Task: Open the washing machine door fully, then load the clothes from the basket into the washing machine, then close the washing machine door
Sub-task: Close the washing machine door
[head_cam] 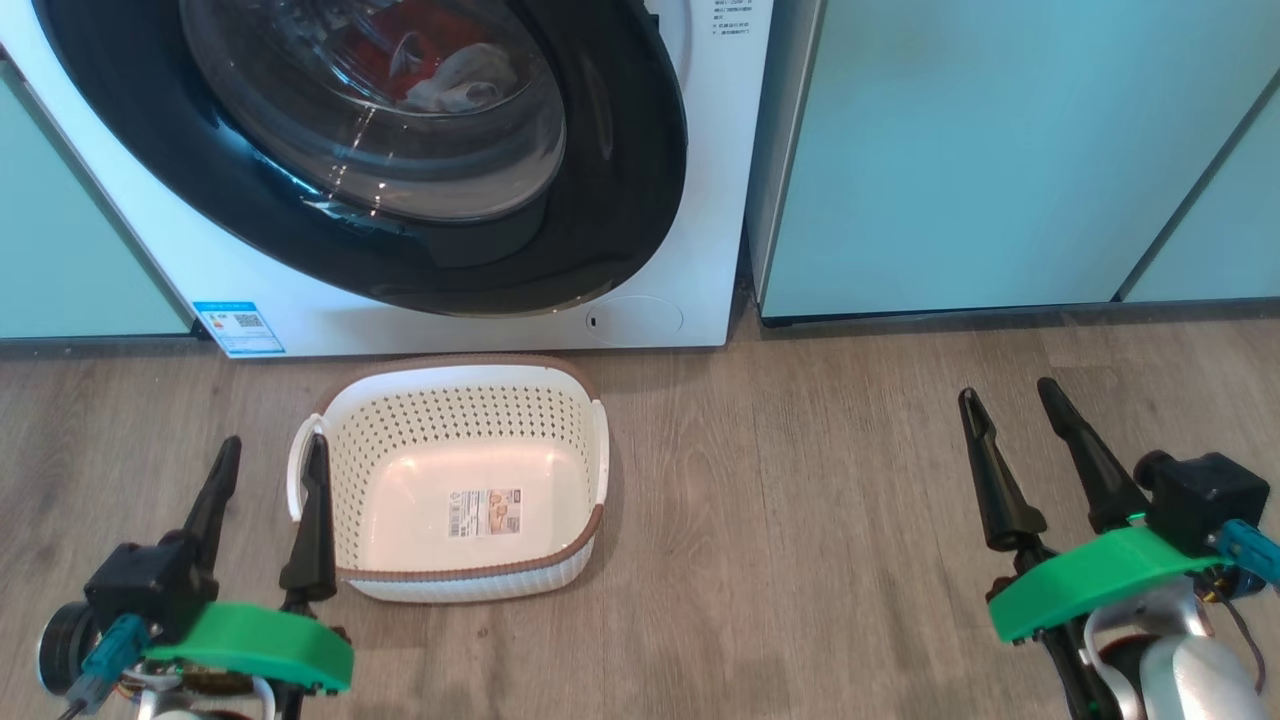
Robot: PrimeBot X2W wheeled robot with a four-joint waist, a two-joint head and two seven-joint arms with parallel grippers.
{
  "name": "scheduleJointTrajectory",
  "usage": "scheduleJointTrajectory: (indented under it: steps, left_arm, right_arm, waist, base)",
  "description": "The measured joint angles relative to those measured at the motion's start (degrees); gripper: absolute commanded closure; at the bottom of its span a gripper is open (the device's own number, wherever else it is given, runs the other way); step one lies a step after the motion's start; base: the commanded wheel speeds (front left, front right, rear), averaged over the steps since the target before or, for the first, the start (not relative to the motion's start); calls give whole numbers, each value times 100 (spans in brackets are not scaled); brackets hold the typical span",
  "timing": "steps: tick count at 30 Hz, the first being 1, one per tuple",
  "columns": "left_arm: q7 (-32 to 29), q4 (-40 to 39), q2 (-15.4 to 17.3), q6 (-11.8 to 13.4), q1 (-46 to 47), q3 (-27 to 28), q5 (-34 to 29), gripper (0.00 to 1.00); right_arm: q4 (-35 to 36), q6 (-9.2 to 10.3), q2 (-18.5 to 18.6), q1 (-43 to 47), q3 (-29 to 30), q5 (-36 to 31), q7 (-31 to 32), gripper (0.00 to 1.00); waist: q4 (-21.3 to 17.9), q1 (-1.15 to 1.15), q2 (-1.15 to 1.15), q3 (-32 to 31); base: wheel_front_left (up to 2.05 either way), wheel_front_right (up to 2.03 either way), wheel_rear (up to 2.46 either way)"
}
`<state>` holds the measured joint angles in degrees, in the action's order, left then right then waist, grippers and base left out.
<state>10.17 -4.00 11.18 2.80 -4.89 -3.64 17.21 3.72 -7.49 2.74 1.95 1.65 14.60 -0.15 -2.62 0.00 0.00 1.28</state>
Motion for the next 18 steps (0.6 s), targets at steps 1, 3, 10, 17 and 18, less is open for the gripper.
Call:
scheduleJointTrajectory:
  steps: [1, 3, 10, 17, 18]
  left_arm:
    - [0, 15, 3, 16, 0, -5, -19, 0]
    - [1, 22, 7, 44, 0, -9, -21, 0]
    - [7, 24, 18, 97, 1, -31, -66, 0]
    - [5, 42, 27, 101, 3, -85, -74, 0]
    - [5, 43, 29, 103, 3, -96, -74, 0]
  right_arm:
    - [0, 0, 0, 0, -1, 1, 0, 0]
    - [1, 0, 0, 0, 0, 1, 0, 0]
    - [1, 0, -2, 0, 0, 8, -1, 0]
    - [1, 0, -3, 0, 7, 9, -3, 0]
    - [0, 0, -3, 0, 7, 9, -4, 0]
  waist:
    - [1, 0, 0, 0]
    - [9, 0, 0, 10]
    - [21, 0, 0, 42]
    - [63, 0, 0, 65]
    - [73, 0, 0, 67]
  base:
    - [0, 0, 0]
    - [0, 0, 0]
    - [0, 0, 0]
    - [0, 0, 0]
    - [0, 0, 0]
